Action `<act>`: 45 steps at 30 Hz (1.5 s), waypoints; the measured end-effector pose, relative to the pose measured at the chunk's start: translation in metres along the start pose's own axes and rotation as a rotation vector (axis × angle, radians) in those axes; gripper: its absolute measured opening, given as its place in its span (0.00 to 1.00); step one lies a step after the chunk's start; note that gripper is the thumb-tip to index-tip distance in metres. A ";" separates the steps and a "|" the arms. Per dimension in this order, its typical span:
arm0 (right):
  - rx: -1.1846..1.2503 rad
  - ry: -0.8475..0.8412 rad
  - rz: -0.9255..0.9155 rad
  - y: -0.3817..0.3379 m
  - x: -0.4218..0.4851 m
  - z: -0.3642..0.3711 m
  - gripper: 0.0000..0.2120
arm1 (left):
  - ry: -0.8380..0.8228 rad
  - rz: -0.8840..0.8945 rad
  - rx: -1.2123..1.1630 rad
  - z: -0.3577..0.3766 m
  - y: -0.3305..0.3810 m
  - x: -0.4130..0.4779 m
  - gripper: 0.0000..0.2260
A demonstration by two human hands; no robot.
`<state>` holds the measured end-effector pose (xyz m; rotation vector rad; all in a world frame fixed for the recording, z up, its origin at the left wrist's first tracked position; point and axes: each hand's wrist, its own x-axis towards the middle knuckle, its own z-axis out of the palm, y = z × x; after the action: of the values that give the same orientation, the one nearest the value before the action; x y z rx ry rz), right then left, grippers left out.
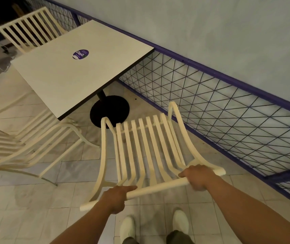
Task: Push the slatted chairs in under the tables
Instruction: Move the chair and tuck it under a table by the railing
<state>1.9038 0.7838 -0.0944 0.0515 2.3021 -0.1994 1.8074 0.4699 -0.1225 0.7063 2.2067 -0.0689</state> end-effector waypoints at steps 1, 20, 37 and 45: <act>-0.016 0.008 -0.008 0.006 -0.001 -0.002 0.32 | 0.002 -0.012 -0.013 0.002 0.006 0.000 0.34; -0.108 0.077 0.070 0.035 0.000 -0.007 0.20 | 0.003 -0.053 -0.099 0.009 0.045 0.002 0.34; -0.066 -0.006 -0.022 0.036 0.006 -0.009 0.21 | -0.062 -0.045 -0.148 0.006 0.046 0.003 0.32; -0.130 -0.041 -0.163 0.050 0.015 -0.012 0.21 | -0.037 -0.147 -0.115 0.008 0.055 -0.001 0.37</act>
<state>1.8896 0.8347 -0.1036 -0.2054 2.2737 -0.1324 1.8414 0.5131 -0.1174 0.4752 2.2052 -0.0286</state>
